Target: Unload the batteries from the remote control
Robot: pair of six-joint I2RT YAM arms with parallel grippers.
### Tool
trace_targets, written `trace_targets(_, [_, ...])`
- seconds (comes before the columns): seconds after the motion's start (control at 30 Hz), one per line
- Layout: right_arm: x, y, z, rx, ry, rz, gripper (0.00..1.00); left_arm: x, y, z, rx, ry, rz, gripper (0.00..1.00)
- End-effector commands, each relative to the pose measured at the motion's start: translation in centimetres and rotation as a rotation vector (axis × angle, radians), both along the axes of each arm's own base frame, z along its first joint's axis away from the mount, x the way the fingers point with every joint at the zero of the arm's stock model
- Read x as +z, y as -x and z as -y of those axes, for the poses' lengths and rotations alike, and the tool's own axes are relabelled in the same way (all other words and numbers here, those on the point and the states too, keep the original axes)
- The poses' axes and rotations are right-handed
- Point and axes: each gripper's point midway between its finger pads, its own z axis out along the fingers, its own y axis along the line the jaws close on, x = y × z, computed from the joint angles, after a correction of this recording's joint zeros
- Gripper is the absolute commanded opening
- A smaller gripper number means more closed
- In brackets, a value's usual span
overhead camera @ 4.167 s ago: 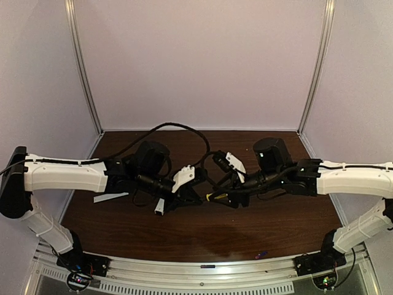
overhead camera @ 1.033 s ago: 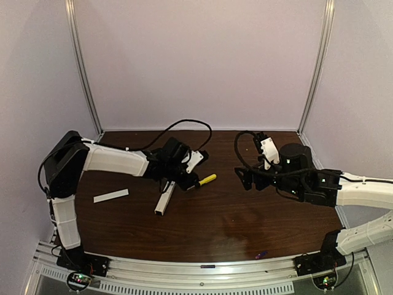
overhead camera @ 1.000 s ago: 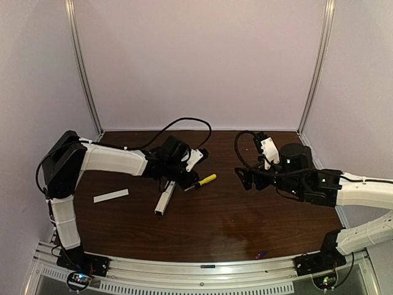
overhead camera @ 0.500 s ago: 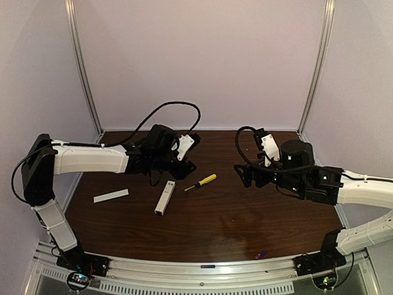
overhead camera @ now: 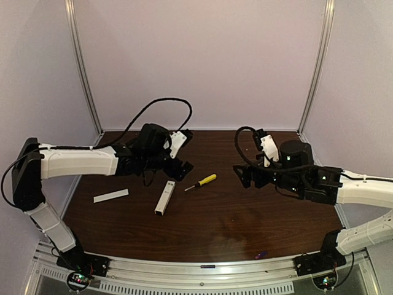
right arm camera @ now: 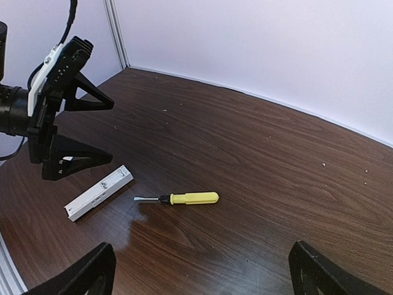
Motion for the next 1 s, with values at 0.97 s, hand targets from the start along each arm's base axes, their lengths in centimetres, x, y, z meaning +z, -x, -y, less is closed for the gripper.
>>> trace_targets(0.97, [-3.6,-4.2,2.2,-0.298,0.162,-0.100,1.00,0.0,-3.8,-30.8,0.927,-0.169,0.449,0.97])
